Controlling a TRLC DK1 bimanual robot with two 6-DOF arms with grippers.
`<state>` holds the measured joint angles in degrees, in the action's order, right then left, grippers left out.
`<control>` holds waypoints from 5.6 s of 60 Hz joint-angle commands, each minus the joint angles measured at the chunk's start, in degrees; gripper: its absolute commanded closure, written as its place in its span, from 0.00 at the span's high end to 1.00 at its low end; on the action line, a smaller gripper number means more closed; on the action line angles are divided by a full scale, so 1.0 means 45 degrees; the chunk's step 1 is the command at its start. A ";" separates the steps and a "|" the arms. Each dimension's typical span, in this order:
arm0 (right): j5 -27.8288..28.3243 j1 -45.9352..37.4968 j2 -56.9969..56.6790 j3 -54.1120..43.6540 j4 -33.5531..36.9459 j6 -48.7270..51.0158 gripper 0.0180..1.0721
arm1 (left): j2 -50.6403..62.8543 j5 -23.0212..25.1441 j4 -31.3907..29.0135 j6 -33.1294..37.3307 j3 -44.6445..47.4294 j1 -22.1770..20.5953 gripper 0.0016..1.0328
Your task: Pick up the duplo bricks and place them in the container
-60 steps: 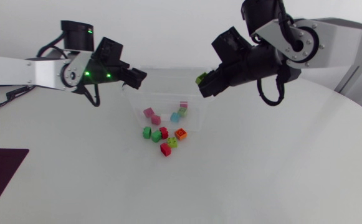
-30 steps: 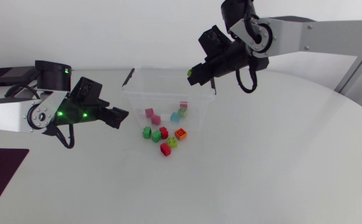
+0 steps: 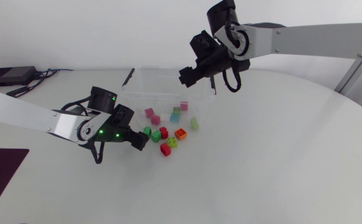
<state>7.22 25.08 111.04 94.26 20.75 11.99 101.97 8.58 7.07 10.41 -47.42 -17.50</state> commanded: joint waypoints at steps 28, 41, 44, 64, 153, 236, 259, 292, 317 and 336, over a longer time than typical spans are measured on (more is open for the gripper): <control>0.0133 0.0637 -0.6649 -0.8212 -0.2346 -0.0731 0.93 | 0.2183 -0.1399 0.0909 -0.1338 -0.1631 -0.0721 0.69; 0.0113 0.1282 -0.7548 -1.0868 -0.3342 -0.0477 0.92 | 0.2593 -0.1399 0.1163 -0.1377 -0.1611 -0.0702 0.36; 0.0113 0.1380 -0.7450 -1.1200 -0.3577 -0.0477 0.92 | 0.2652 -0.1399 0.1358 -0.1377 -0.1572 -0.0702 0.29; -0.0101 0.1438 -0.3993 -1.1415 -0.6174 -0.0106 0.92 | 0.1441 -0.1399 0.1554 -0.1006 -0.0439 -0.0663 0.24; -0.0629 0.1712 0.1378 -0.4618 -0.1760 -0.0379 0.72 | -0.6958 -0.1106 -0.0927 0.0068 0.1455 -0.0155 0.24; -0.1195 0.1731 0.3683 -0.1005 0.2595 -0.2547 0.26 | -0.8852 -0.0578 -0.1708 0.0322 0.1827 0.0412 0.24; -0.1332 0.1634 0.0128 -0.3583 0.2107 -0.2664 0.26 | -0.4926 -0.0578 0.0030 -0.1494 -0.1650 -0.0038 0.26; -0.1332 0.1009 -0.3778 -0.3368 0.2673 -0.2488 0.26 | 0.1324 -0.1262 0.1769 -0.1299 -0.5654 -0.0585 0.88; -0.0844 0.0266 -0.2294 0.0245 0.2556 -0.2137 0.27 | -0.3950 -0.0246 -0.0243 0.0303 -0.1670 -0.0506 0.95; -0.0804 0.0169 0.1066 0.2648 0.1873 -0.1883 0.27 | -0.4926 0.0555 -0.1552 0.1904 0.0928 -0.0917 0.95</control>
<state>3.20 26.13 112.62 102.50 29.76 3.01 80.16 10.46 0.16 17.08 -45.36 -20.56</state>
